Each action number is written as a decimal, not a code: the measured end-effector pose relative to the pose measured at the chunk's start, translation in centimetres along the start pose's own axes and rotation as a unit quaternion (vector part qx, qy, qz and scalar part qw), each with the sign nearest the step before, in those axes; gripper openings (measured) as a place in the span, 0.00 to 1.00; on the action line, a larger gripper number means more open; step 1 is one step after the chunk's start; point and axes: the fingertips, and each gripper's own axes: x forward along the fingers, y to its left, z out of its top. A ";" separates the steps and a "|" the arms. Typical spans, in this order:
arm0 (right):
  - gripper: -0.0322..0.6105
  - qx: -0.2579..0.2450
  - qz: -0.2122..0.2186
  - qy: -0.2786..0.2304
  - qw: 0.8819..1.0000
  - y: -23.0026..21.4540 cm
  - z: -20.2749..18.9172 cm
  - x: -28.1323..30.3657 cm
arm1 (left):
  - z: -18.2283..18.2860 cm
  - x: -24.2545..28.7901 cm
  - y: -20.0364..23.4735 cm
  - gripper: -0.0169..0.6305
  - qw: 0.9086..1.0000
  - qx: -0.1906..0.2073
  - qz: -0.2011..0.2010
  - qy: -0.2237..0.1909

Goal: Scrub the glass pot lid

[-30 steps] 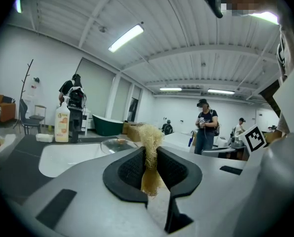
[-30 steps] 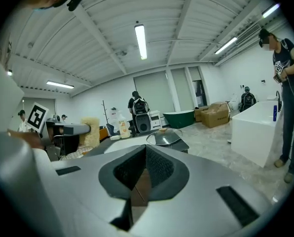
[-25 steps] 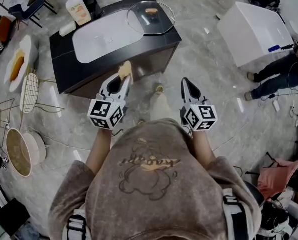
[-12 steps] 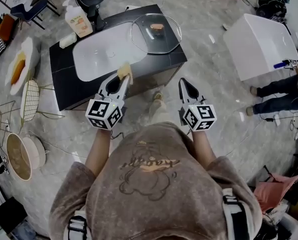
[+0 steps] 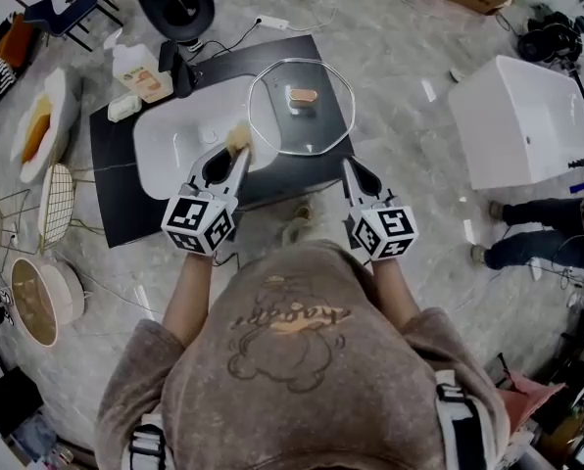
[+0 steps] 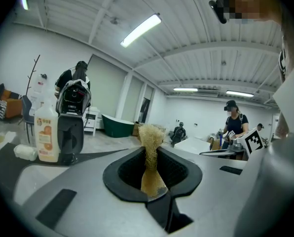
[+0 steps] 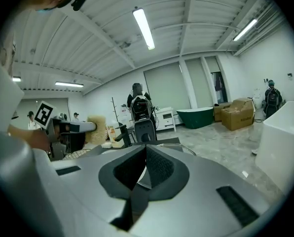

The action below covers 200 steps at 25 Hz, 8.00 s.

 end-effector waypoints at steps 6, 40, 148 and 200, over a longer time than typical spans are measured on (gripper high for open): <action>0.05 -0.004 0.038 0.016 0.999 -3.5 2.1 3.9 | 2.3 4.6 0.9 0.13 1.000 0.006 0.026 -0.002; 0.56 -0.098 0.131 0.103 0.981 -4.1 1.7 18.3 | 3.2 11.3 8.4 0.13 0.999 -0.017 -0.036 0.030; 0.43 -0.202 0.191 0.281 0.918 -5.8 -7.8 26.6 | -14.1 30.1 7.4 0.12 0.778 0.278 -0.437 0.356; 0.43 -0.152 0.228 0.323 0.906 -5.8 -8.2 26.3 | -17.0 20.6 5.1 0.12 0.913 0.161 -0.153 0.343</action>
